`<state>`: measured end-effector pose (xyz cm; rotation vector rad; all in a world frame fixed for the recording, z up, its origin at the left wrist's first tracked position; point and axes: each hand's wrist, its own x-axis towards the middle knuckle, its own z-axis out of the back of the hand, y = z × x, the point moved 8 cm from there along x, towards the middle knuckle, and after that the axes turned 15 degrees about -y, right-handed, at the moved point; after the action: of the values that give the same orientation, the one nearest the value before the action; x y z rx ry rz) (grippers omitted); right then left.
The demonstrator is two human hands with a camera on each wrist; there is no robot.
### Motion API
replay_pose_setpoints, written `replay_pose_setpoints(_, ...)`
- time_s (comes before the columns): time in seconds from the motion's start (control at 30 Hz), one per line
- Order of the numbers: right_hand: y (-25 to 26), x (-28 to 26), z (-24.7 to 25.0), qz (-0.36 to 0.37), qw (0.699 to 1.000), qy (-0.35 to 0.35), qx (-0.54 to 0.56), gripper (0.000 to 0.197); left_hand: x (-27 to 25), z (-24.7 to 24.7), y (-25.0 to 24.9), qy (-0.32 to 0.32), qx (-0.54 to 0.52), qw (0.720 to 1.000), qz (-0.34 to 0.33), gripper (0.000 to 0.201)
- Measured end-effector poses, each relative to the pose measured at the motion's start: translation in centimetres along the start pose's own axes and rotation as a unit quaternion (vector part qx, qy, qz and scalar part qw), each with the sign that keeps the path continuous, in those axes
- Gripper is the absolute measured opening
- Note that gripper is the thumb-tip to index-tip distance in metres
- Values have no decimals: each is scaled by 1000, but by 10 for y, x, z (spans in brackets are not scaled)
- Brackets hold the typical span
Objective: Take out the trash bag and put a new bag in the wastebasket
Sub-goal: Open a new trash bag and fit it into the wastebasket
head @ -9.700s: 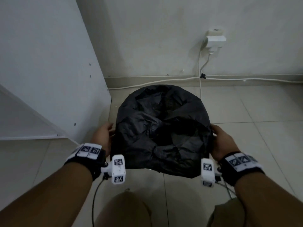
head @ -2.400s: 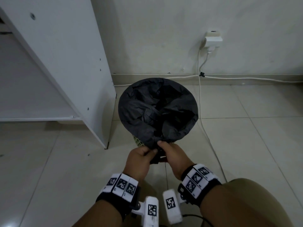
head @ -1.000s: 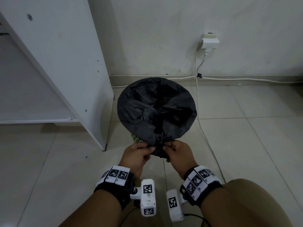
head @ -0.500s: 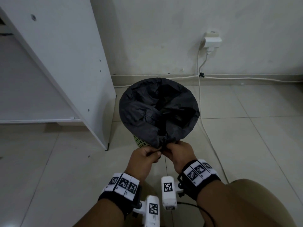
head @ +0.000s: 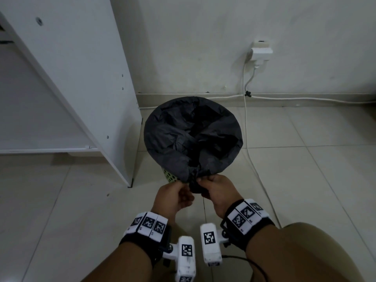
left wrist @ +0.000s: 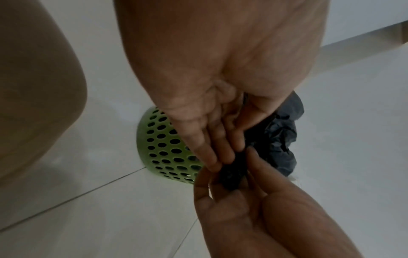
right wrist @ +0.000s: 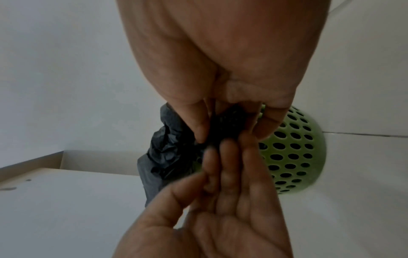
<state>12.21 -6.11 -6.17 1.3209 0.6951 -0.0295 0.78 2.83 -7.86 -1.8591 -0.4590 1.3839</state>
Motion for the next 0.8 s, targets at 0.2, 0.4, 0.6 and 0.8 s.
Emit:
replay_pose_setpoints(0.2, 7, -4, 2, 24, 999, 18, -21, 26, 9, -1, -13, 24, 101, 990, -100, 11)
replay_pose_setpoints(0.4, 15, -3, 11, 96, 992, -23, -82, 14, 9, -4, -15, -16, 53, 994, -97, 5)
replay_pose_setpoints(0.6, 12, 2, 15, 107, 986, -65, -109, 15, 6, -8, -14, -10, 15, 995, -94, 21)
replay_pose_setpoints(0.8, 5, 1, 0, 52, 997, -22, -55, 27, -1, -8, -18, 11, -33, 997, -73, 22)
